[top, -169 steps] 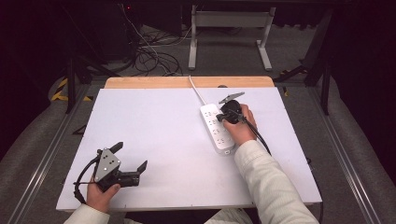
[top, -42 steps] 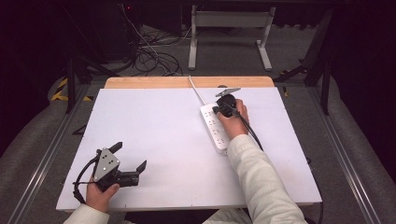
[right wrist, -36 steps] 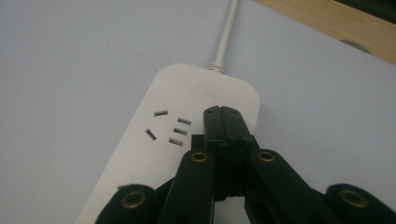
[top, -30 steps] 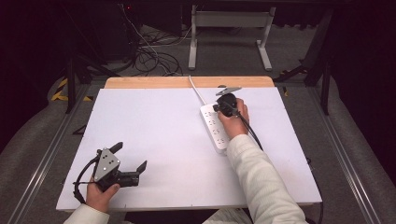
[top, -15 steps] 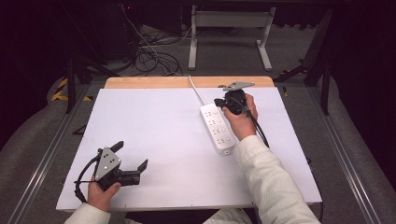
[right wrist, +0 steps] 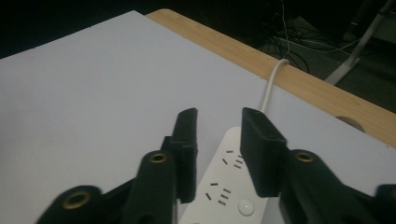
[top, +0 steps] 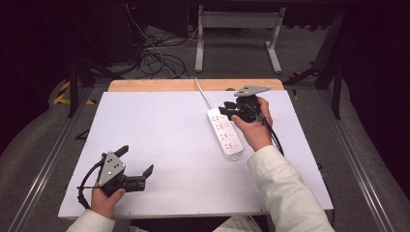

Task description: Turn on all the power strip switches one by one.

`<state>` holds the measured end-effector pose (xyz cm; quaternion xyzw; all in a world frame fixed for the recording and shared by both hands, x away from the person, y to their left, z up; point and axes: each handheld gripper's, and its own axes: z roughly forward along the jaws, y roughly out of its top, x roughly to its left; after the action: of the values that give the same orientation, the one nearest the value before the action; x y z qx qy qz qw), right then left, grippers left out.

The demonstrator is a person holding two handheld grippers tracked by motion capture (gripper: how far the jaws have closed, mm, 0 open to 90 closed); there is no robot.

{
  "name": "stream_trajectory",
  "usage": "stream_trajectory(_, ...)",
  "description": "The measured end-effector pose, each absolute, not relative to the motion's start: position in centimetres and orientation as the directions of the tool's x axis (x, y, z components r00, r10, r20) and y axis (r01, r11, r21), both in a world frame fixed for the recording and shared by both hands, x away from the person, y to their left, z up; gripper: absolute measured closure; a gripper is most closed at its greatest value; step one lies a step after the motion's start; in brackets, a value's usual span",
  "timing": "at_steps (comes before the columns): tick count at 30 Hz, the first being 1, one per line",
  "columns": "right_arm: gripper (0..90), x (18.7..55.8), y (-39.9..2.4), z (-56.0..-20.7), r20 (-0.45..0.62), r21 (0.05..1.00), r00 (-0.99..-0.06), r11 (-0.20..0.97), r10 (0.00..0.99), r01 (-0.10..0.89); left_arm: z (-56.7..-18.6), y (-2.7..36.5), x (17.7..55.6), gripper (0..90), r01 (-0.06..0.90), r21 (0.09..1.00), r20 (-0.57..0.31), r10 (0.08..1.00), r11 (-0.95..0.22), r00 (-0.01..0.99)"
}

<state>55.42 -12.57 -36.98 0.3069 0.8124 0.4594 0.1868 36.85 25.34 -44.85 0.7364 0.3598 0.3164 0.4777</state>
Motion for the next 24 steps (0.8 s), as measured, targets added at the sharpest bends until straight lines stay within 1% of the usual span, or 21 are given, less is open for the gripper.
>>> stream_trajectory(3,50.4,54.4,-12.8,-36.5,-0.024,0.874,-0.749,0.377,0.663,0.306,-44.8,25.3,36.8,0.5,0.226,0.932,0.121,0.833,-0.283,0.54)
stream_trajectory(6,43.2,53.5,-13.2,-36.1,-0.033,0.883,-0.758,0.374,0.651,0.283,-44.8,25.3,36.8,0.5,0.228,0.932,0.12,0.833,-0.282,0.54)
stream_trajectory(8,42.7,52.8,-13.6,-35.8,-0.046,0.884,-0.763,0.382,0.645,0.269,-44.8,25.3,36.8,0.5,0.228,0.932,0.121,0.833,-0.282,0.54)
stream_trajectory(11,39.6,51.9,-14.2,-35.6,-0.039,0.891,-0.769,0.371,0.639,0.263,-44.8,25.3,36.8,0.5,0.226,0.932,0.121,0.833,-0.282,0.539)
stream_trajectory(15,33.0,50.7,-15.1,-35.5,-0.024,0.901,-0.775,0.35,0.632,0.258,-44.8,25.3,36.8,0.5,0.226,0.931,0.122,0.831,-0.285,0.542)
stream_trajectory(18,30.0,49.6,-15.9,-35.6,-0.034,0.898,-0.78,0.361,0.625,0.25,-44.8,25.3,36.8,0.5,0.227,0.932,0.12,0.831,-0.284,0.544)
stream_trajectory(24,24.5,47.7,-17.7,-36.2,0.0,0.904,-0.792,0.339,0.611,0.261,-44.7,25.2,36.7,0.5,0.228,0.934,0.112,0.831,-0.276,0.545)
